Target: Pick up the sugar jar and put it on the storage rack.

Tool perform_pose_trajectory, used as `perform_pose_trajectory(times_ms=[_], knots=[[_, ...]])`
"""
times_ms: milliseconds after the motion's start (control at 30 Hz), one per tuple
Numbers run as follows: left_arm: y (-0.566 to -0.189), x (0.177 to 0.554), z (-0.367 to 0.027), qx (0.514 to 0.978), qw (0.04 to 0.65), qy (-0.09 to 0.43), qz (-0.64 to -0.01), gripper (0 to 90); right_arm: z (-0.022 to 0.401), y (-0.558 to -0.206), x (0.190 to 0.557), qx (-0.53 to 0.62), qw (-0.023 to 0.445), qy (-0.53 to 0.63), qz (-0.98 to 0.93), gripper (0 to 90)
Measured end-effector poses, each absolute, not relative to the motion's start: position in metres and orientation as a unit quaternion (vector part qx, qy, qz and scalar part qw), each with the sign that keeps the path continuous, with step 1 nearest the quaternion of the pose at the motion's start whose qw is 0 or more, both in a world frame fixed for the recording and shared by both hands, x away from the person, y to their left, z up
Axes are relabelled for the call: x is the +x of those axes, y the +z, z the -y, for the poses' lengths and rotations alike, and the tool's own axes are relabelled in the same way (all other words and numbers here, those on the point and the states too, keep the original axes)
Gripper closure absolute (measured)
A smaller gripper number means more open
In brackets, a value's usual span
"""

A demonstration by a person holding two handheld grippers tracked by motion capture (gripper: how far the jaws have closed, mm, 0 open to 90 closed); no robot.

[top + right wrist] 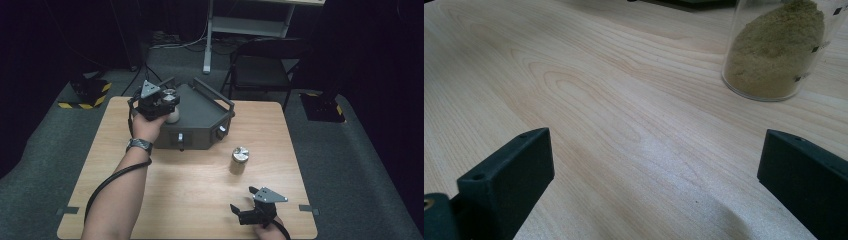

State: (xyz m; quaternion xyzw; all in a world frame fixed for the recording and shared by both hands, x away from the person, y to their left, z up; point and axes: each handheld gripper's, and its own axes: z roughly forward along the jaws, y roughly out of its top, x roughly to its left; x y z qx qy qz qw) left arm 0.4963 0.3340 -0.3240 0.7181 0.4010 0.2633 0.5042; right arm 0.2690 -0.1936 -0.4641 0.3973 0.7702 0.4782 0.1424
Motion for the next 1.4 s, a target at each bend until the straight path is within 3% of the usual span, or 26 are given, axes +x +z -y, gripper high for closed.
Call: perform_pose_trajectory(times_ms=[1100, 1400], knots=[[-0.3268, 0.4967, -0.3344, 0.72, 0.503, 0.25, -0.407, 33.6, 0.1931, -0.4641, 0.2681, 0.399, 0.144, 0.478, -0.769, 1.2], [-0.3259, 0.4914, -0.3327, 0.718, 0.498, 0.25, -0.418, 14.5, 0.1934, -0.4643, 0.2676, 0.398, 0.144, 0.48, -0.769, 1.2]])
